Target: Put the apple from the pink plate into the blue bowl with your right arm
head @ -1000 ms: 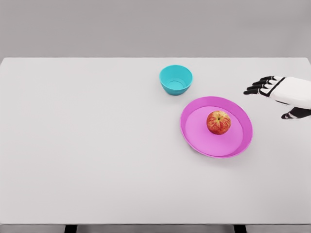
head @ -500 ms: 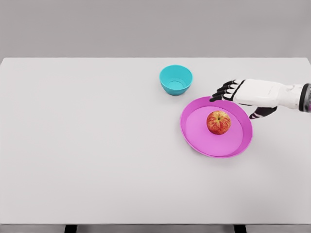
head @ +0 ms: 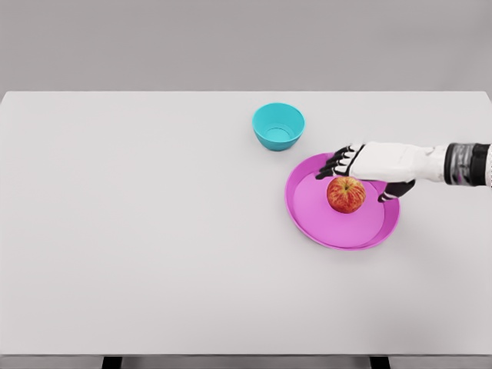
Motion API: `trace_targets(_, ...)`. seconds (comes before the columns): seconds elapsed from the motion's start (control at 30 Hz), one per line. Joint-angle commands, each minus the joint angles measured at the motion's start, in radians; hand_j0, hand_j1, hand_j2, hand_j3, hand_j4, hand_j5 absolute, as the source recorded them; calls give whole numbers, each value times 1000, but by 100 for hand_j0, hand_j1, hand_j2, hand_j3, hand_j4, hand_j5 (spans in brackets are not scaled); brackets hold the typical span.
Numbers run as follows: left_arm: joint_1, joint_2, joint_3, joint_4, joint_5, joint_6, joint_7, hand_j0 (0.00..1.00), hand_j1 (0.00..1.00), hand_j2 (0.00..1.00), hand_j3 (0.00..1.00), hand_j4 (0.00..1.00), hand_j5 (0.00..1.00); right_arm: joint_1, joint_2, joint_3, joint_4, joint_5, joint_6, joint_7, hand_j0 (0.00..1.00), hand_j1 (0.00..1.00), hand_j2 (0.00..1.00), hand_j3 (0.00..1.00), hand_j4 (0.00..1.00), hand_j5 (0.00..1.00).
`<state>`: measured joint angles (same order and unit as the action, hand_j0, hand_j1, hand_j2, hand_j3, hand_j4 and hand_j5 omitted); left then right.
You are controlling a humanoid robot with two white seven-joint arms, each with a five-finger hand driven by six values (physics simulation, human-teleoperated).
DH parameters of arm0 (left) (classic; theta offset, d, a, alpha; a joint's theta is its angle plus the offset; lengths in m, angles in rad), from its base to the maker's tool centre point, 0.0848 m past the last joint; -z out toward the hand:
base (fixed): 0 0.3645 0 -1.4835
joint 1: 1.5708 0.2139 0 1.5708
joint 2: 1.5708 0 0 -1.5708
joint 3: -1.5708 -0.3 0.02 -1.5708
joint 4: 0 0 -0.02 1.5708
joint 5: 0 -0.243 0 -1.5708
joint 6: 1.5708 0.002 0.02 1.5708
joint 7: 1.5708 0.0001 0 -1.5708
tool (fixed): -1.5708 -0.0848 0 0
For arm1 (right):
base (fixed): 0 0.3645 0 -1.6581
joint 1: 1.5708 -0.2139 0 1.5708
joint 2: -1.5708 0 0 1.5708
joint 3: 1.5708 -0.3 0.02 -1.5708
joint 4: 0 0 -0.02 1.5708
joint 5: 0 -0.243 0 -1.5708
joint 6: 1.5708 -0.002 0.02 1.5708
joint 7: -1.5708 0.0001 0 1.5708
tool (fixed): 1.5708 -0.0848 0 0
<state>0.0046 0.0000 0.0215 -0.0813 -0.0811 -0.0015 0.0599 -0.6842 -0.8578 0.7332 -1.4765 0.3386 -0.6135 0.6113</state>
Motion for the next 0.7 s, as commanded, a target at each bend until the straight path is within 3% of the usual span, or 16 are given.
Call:
trace_targets(0.0, 0, 0, 0, 0, 0, 0, 0, 100, 100, 100, 100, 100, 100, 0, 6, 20, 15, -4, 3, 0, 100, 100, 100, 100, 100, 100)
trace_targets(0.27, 0, 0, 0, 0, 0, 0, 0, 100, 100, 100, 100, 100, 100, -49, 45, 81, 88, -1, 3, 0, 100, 100, 100, 100, 100, 100)
trace_targets(0.67, 0, 0, 0, 0, 0, 1, 0, 100, 100, 100, 100, 100, 100, -54, 49, 109, 108, 0, 3, 0, 100, 100, 100, 100, 100, 100)
